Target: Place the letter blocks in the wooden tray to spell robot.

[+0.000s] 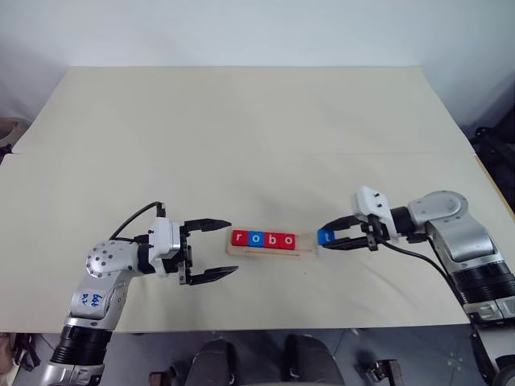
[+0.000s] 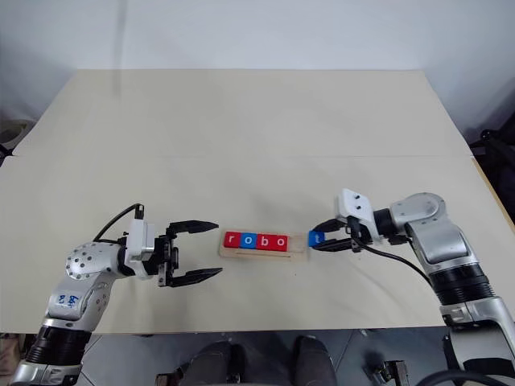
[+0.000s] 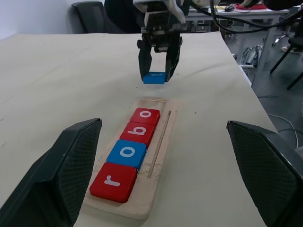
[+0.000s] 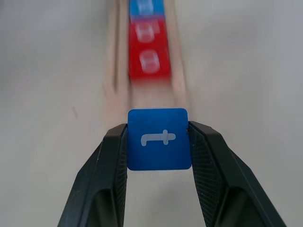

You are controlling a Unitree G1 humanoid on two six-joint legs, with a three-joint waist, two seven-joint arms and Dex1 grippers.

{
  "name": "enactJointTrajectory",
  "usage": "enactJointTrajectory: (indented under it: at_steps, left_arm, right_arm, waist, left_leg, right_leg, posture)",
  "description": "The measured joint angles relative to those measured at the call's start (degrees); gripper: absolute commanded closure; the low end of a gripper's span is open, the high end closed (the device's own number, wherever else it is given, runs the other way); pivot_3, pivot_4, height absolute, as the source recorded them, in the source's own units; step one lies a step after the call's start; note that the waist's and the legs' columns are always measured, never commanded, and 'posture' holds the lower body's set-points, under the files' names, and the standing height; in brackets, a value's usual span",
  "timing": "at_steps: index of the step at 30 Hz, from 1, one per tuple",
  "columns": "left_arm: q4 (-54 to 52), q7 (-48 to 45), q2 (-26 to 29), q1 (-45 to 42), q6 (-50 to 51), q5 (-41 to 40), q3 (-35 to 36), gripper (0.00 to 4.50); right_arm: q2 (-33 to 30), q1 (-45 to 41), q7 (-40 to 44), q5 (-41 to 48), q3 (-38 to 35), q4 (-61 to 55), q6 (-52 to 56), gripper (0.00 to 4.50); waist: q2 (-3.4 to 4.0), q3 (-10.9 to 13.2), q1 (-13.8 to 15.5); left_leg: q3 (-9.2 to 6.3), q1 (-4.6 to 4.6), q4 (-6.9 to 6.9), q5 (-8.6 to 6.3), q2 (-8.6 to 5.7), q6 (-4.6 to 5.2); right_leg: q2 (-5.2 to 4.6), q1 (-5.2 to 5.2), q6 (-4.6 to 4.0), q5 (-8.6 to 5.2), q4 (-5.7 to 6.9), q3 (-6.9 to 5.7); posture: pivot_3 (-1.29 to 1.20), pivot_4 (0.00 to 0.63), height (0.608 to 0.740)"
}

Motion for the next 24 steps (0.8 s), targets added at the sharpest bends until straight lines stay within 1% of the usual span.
enactJointTrajectory:
  at_steps: [2, 5, 10, 24]
  left_arm:
    - [0.0, 0.3, -0.1, -0.4, 0.0, 0.0, 0.0, 0.0]
    - [0.2, 0.5, -0.2, -0.4, 0.0, 0.1, 0.0, 0.0]
    - [0.2, 0.9, -0.4, -0.4, 0.0, 0.1, 0.0, 0.0]
    - [0.2, 1.6, -0.4, -0.4, -0.1, 0.1, 0.0, 0.0]
  right_arm:
    - [1.4, -0.3, -1.7, 1.2, 0.4, -3.4, 4.1, 3.03]
    - [2.7, -0.5, -4.4, 0.5, 1.7, -4.7, 5.8, 3.03]
    - [3.0, 0.0, -6.5, -2.0, 3.8, -4.6, 5.5, 3.03]
    - [2.9, 0.0, -5.9, -4.2, 4.0, -2.0, 2.8, 3.03]
  waist:
    - [0.0, 0.0, 0.0]
    - [0.0, 0.0, 0.2]
    - [0.0, 0.0, 0.0]
    - [0.0, 0.0, 0.0]
  left_leg:
    - [0.01, 0.0, 0.0, 0.0, -0.01, 0.0]
    - [0.02, -0.03, 0.01, 0.0, -0.05, 0.01]
    - [0.06, -0.02, 0.01, 0.0, -0.03, 0.01]
    - [0.07, -0.02, 0.01, 0.0, -0.03, 0.01]
  right_leg:
    - [-0.02, 0.0, 0.0, 0.0, 0.0, 0.01]
    - [-0.05, 0.01, 0.0, 0.0, -0.02, -0.01]
    - [-0.02, -0.01, 0.0, 0.0, -0.01, -0.01]
    - [-0.01, 0.0, 0.0, 0.0, -0.01, -0.01]
  posture:
    - [0.0, 0.15, 0.74]
    - [0.0, 0.15, 0.74]
    - [0.0, 0.15, 0.74]
    - [0.0, 0.15, 0.74]
